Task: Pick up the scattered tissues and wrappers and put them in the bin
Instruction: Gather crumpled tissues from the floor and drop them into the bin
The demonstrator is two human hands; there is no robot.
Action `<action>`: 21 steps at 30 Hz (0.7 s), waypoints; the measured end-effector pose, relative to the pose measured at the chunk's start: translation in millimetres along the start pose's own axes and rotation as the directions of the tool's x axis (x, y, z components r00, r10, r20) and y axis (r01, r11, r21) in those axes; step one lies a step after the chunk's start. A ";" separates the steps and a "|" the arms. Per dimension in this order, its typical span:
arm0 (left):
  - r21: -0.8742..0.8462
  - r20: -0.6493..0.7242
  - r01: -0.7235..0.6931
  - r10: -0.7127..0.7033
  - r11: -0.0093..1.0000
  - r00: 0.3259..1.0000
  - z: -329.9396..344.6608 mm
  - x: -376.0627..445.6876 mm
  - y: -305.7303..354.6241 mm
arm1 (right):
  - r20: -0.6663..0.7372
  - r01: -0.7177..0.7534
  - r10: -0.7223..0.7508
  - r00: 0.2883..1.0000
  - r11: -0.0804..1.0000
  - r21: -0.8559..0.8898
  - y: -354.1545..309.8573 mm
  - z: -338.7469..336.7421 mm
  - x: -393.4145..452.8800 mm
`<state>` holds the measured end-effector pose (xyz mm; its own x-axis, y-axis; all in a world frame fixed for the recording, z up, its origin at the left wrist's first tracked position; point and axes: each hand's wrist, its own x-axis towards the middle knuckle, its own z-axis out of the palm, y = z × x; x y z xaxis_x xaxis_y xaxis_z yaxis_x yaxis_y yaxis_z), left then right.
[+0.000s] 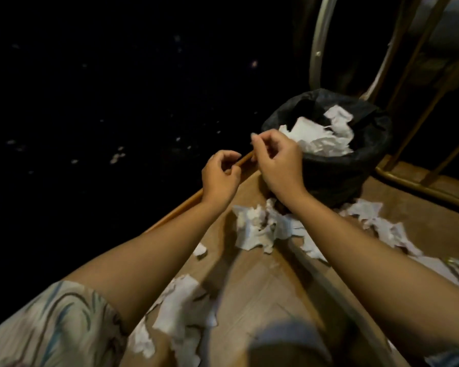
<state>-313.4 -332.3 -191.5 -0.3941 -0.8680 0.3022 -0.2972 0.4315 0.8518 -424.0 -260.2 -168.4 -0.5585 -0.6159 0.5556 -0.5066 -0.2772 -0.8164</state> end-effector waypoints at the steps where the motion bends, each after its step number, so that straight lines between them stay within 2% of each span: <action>1: 0.021 0.013 0.007 -0.007 1.000 1.000 -15.7 -9.2 -10.7 | 0.055 -0.016 0.016 0.998 1.000 0.000 -4.3 14.7 -7.3; 5: 0.064 0.008 0.103 -0.104 0.993 0.995 -84.2 -48.3 -55.3 | 0.271 -0.030 0.045 0.962 0.998 -0.060 -29.2 72.9 -32.6; 8: 0.066 -0.100 0.192 -0.185 0.979 0.978 -134.4 -84.2 -82.9 | 0.441 -0.022 0.047 0.896 0.998 -0.062 -47.9 117.8 -56.2; 11: 0.055 -0.206 0.303 -0.286 0.952 0.936 -176.3 -125.8 -110.9 | 0.583 0.011 0.027 0.812 0.998 -0.061 -62.8 162.0 -90.6; 16: 0.058 -0.325 0.474 -0.433 0.878 0.841 -226.8 -199.4 -148.2 | 0.779 0.002 0.027 0.626 0.999 -0.035 -73.4 221.2 -157.8; 20: 0.152 -0.393 0.528 -0.439 0.836 0.808 -262.1 -272.2 -187.7 | 0.854 -0.077 0.062 0.516 0.997 -0.026 -76.6 252.1 -212.9; 21: 0.182 -0.436 0.561 -0.445 0.808 0.783 -268.2 -291.4 -195.7 | 0.864 -0.117 0.084 0.497 0.993 -0.029 -77.0 257.9 -226.5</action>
<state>92.9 -229.8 -331.4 0.2026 -0.9783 0.0439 -0.6193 -0.0933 0.7796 -89.1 -289.5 -271.9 0.2477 -0.9661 0.0719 -0.4560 -0.1818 -0.8712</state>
